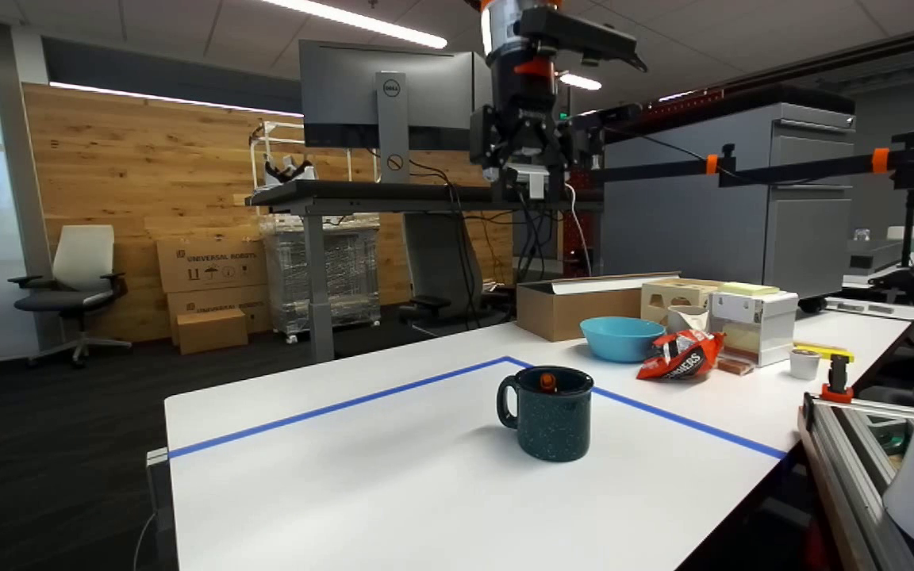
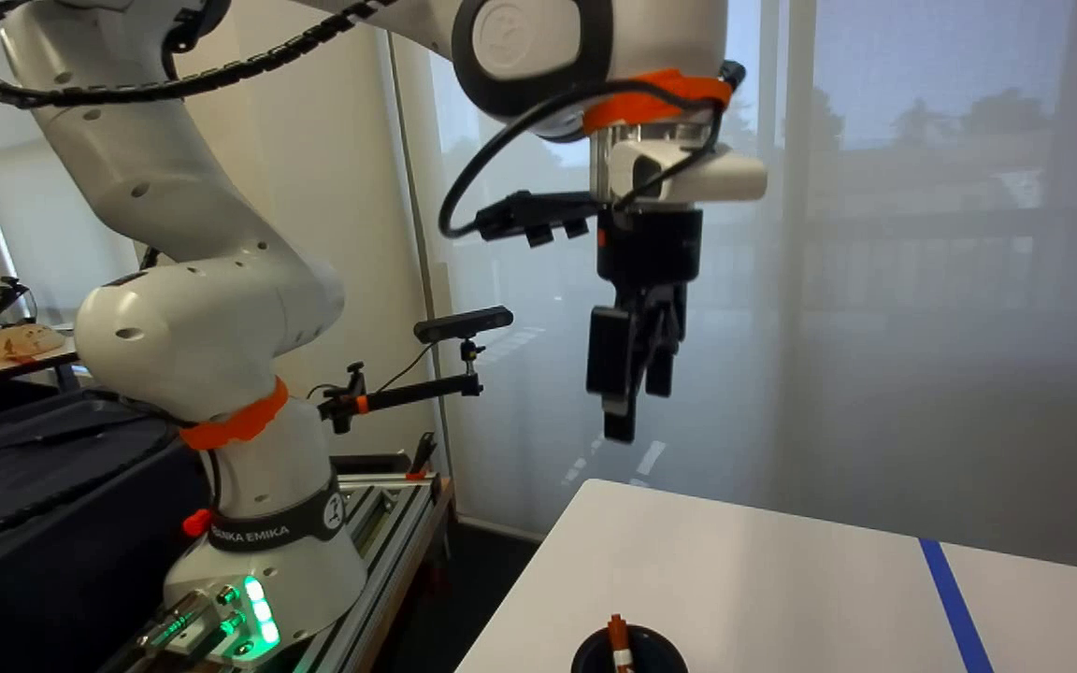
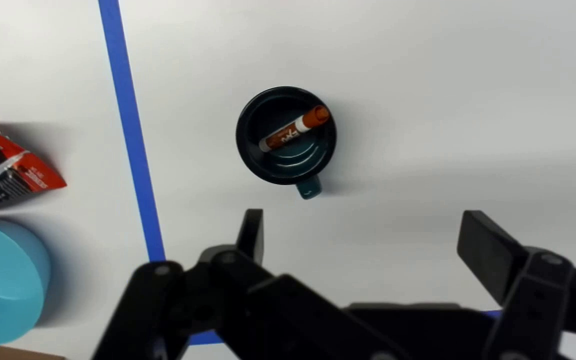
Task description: Put the marker on the table
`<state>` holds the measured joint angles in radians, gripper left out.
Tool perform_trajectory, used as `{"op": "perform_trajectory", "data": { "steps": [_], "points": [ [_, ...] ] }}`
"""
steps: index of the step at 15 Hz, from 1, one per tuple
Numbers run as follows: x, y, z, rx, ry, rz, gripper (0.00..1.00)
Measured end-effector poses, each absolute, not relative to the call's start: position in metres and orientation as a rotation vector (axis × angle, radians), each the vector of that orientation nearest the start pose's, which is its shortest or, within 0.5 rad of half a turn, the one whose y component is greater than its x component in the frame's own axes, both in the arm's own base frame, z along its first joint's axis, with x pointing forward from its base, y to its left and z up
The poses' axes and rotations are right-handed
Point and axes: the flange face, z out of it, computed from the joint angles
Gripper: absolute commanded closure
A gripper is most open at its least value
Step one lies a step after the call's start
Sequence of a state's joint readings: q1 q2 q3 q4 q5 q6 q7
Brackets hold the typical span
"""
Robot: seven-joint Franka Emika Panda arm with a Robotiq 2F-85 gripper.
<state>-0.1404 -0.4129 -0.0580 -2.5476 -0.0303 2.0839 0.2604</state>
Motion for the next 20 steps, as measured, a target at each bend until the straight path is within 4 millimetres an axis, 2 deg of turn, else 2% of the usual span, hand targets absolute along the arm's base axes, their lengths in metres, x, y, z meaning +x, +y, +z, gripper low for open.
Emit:
{"op": "perform_trajectory", "data": {
  "steps": [2,4,8,11,15,17,20],
  "points": [
    [0.393,-0.112,0.381,-3.030,0.856,0.093,0.00],
    [0.391,-0.129,0.357,-3.007,0.945,0.116,0.00],
    [0.393,-0.130,0.349,-2.976,1.022,0.139,0.00],
    [0.394,-0.133,0.344,-2.895,1.247,0.165,0.00],
    [0.389,-0.148,0.324,-2.765,1.537,0.242,0.00],
    [0.380,-0.153,0.312,-2.698,1.631,0.364,0.00],
    [0.366,-0.154,0.304,-2.598,1.679,0.602,0.00]
  ]
}}
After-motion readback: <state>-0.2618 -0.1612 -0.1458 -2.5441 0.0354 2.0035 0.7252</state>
